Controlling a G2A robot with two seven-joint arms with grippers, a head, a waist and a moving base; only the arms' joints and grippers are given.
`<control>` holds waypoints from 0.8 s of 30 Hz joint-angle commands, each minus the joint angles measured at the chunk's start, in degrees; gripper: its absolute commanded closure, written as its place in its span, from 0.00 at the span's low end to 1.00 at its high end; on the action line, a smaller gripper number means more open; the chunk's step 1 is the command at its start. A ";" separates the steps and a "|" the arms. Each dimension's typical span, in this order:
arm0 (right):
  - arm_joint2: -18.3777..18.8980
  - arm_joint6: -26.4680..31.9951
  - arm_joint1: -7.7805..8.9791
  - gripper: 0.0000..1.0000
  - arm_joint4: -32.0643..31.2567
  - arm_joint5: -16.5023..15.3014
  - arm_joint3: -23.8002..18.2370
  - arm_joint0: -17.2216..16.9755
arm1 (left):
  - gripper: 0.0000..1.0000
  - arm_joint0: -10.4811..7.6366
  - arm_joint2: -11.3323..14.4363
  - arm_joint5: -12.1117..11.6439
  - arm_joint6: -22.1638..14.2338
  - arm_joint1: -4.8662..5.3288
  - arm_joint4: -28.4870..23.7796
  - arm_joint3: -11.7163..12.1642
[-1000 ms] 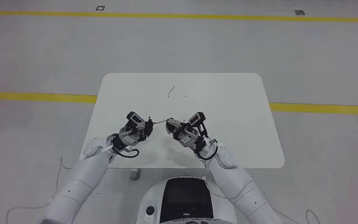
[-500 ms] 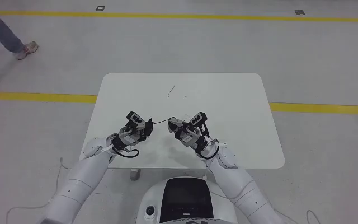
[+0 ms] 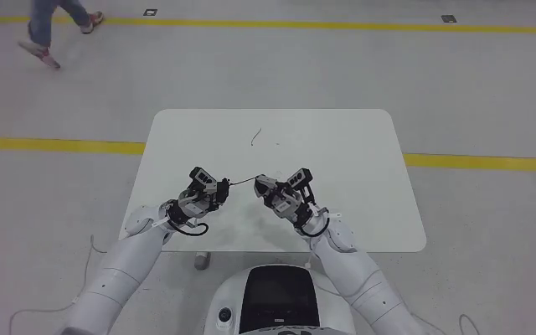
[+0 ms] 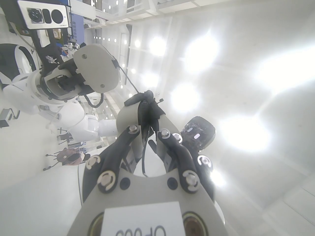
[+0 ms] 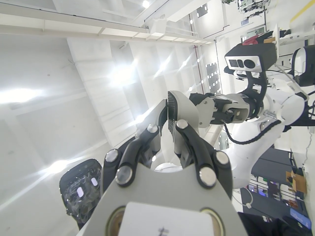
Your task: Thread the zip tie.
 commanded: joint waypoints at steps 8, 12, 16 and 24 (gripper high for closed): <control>0.27 -0.47 -0.01 1.00 0.27 0.06 0.96 0.34 | 1.00 0.00 0.00 0.00 0.00 0.00 0.00 0.00; 0.36 -0.60 -0.03 1.00 0.49 0.08 1.54 0.55 | 1.00 0.00 0.00 0.00 0.00 0.00 0.00 0.00; 0.48 -0.65 -0.07 1.00 0.80 0.08 2.16 0.79 | 1.00 0.00 0.00 0.00 0.00 0.00 0.00 0.00; 0.72 -0.65 -0.13 1.00 1.32 -0.24 3.13 1.06 | 1.00 0.00 0.00 0.00 0.00 0.00 0.00 0.00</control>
